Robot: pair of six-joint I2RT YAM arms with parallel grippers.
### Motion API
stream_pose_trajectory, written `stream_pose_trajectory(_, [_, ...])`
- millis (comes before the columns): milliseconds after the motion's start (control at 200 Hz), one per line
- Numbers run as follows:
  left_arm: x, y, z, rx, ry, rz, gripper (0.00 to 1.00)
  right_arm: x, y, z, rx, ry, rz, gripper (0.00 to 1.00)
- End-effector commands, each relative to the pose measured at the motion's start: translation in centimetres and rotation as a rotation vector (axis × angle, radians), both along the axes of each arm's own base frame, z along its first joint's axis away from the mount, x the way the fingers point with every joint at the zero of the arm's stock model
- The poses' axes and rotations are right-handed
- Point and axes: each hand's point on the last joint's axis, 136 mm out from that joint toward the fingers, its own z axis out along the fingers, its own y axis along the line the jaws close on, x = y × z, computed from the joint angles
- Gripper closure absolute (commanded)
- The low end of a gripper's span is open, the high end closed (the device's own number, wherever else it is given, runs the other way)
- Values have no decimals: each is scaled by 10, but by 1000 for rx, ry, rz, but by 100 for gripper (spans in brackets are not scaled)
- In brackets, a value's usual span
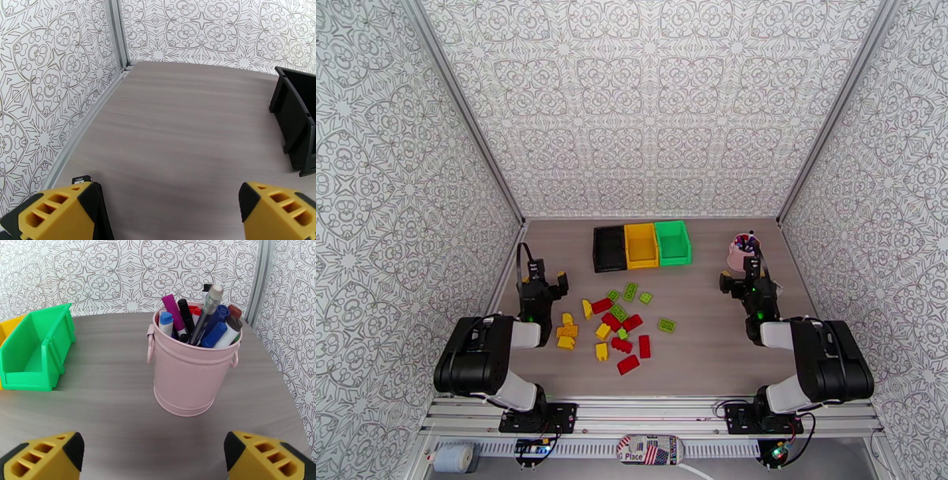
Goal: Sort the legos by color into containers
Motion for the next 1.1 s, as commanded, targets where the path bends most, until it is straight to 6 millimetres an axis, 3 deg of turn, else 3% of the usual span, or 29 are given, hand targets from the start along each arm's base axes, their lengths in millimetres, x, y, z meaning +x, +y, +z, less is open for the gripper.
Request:
stream_pose_trajectory(0, [3,-5,7,11,-15,-29,1,1,0,4,-20,-10,-5,1])
stream_pose_trajectory(1095, [5,-5,6,-15,-7,-55,1,1,0,3,-20,-9,-5,1])
